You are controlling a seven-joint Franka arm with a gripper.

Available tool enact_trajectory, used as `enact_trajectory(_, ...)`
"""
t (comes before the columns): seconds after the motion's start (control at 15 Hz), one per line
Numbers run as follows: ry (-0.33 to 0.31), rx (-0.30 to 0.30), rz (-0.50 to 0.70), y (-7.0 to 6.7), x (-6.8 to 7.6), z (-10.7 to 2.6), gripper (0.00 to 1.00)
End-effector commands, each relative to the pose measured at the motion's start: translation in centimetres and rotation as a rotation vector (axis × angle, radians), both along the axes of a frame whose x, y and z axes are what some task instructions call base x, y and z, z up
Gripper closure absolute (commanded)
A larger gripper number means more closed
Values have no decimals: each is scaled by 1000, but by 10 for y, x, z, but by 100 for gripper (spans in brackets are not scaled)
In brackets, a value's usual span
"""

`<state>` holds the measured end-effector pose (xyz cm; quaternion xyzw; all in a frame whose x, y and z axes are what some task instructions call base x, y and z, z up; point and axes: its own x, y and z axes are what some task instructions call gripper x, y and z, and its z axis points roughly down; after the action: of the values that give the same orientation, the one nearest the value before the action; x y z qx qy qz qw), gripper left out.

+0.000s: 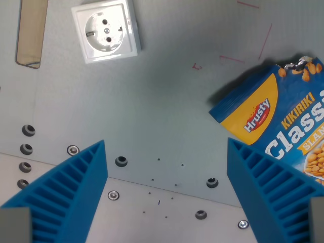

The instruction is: Rotate around gripper positive x

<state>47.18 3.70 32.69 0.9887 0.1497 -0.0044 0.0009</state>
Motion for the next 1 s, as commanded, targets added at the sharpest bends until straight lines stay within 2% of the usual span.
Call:
enact_trajectory(0.07, -1, 13, 0, 0, 0, 2, 0)
enact_trajectory(1.0, 55, 191, -1, 0, 0, 2, 0)
